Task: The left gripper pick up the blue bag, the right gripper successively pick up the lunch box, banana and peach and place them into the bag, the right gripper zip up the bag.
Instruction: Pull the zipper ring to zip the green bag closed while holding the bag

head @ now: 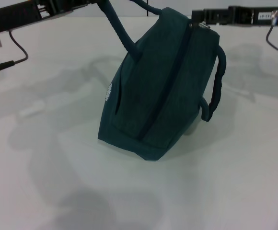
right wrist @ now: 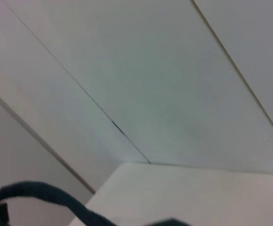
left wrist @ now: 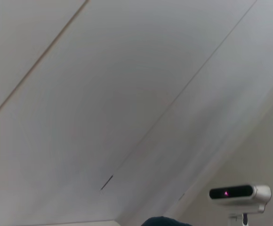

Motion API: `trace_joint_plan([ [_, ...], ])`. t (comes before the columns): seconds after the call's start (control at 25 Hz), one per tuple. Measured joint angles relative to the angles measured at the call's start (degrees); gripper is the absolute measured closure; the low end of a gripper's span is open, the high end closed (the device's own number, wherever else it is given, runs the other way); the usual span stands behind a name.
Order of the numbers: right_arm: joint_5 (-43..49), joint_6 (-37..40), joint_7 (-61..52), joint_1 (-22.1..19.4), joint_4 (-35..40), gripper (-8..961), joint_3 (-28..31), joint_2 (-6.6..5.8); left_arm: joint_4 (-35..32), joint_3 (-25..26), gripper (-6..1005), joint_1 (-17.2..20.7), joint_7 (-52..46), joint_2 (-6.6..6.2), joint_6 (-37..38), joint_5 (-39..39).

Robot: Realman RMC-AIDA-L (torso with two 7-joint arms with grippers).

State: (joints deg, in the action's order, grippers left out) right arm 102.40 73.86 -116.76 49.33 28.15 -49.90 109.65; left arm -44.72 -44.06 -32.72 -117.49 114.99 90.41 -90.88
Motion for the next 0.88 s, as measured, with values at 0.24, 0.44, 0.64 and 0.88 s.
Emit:
trace_joint_plan([
  [0.24, -0.1, -0.4, 1.0, -0.8, -0.1, 182, -0.9, 0.33, -0.2, -0.1, 932, 0.2, 0.0, 0.01, 0.0, 0.2],
  [0.44, -0.4, -0.4, 1.8, -0.9, 0.2, 188, -0.9, 0.86, -0.2, -0.1, 933, -0.1, 0.1, -0.04, 0.0, 0.1],
  [0.64, -0.5, 0.1, 1.9, -0.8, 0.4, 193, -0.8, 1.2, -0.2, -0.2, 933, 0.0, 0.1, -0.07, 0.0, 0.2],
  [0.88, -0.9, 0.9, 2.1, -0.8, 0.5, 199, -0.4, 1.58, -0.1, -0.2, 933, 0.0, 0.1, -0.05, 0.0, 0.2],
])
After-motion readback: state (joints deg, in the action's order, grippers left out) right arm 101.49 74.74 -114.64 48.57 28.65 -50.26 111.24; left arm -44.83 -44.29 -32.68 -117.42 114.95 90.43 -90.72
